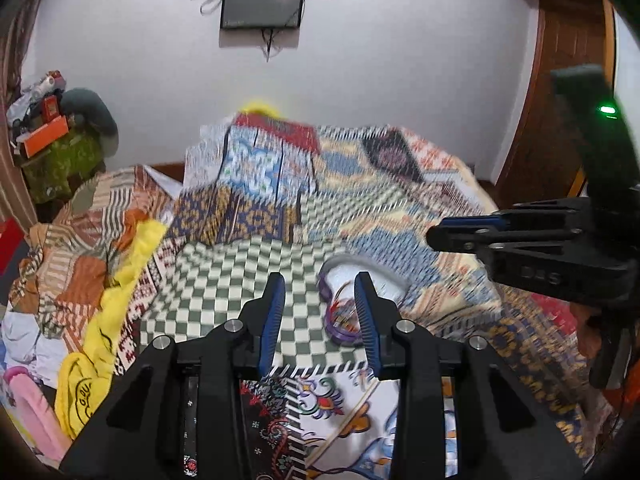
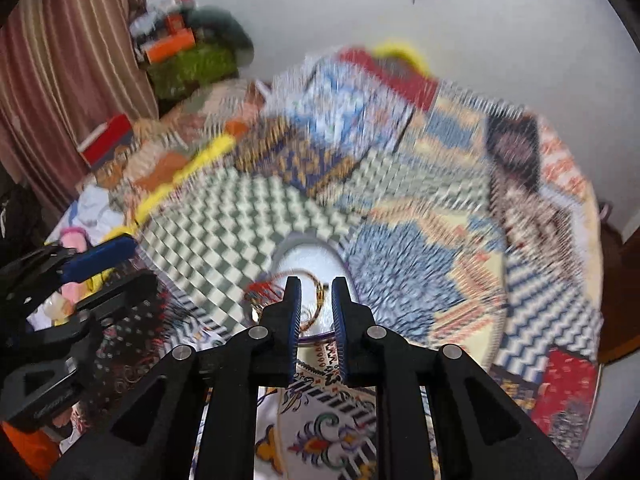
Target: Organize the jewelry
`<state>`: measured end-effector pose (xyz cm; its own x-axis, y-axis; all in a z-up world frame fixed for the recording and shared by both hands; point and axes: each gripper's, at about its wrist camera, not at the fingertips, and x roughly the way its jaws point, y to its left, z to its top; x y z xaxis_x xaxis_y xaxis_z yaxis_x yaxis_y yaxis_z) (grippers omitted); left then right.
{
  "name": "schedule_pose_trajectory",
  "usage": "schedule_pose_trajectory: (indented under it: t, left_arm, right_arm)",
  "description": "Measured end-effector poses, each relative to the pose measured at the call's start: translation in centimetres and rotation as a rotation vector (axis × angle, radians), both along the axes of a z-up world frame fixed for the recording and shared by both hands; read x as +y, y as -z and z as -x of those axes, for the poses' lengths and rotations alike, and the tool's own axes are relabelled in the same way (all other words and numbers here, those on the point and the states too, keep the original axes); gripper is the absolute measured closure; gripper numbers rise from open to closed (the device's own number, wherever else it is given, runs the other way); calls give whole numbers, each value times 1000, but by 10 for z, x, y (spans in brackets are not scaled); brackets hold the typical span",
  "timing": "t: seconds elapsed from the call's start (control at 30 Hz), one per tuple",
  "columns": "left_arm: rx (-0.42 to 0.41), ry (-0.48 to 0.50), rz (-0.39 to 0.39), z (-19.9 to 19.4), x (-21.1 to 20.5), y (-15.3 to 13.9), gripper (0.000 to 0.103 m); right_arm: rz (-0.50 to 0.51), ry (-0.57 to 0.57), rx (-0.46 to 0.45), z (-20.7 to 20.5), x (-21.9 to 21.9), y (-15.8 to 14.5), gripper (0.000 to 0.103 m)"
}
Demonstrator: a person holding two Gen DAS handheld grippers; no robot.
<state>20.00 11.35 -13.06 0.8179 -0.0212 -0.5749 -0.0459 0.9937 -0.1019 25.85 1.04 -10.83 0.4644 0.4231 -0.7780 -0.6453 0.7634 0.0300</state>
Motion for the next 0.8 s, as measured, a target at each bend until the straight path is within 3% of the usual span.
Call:
schedule_pose_trajectory:
  t: [0.2, 0.3, 0.37, 0.43, 0.5, 0.63, 0.67, 0.8]
  left_arm:
    - [-162, 4, -17, 42, -18, -59, 67]
    - [-260, 0, -34, 71, -28, -88, 60]
    - [-317, -1, -50, 89, -35, -103, 55]
    - [-389, -10, -71, 114, -44, -120, 49]
    - [-440, -21, -86, 133, -51, -131, 40]
    - [-506, -58, -108, 162, -62, -143, 11]
    - [-517, -67, -111, 167, -64, -144, 7]
    - [-521, -89, -118, 177, -69, -143, 6]
  right_arm:
    - [-132, 43, -221, 62, -30, -73, 89]
    - [-203, 73, -345, 102, -49, -107, 87]
    - [-235, 89, -413, 124, -54, -122, 78]
    - [-279, 116, -475, 144, -61, -135, 58]
    - [-338, 150, -534, 168, -73, -146, 47]
    - [-386, 206, -597, 195, -85, -156, 24]
    - [-397, 218, -607, 201, -88, -157, 21]
    - [-383, 249, -659, 214, -88, -156, 16]
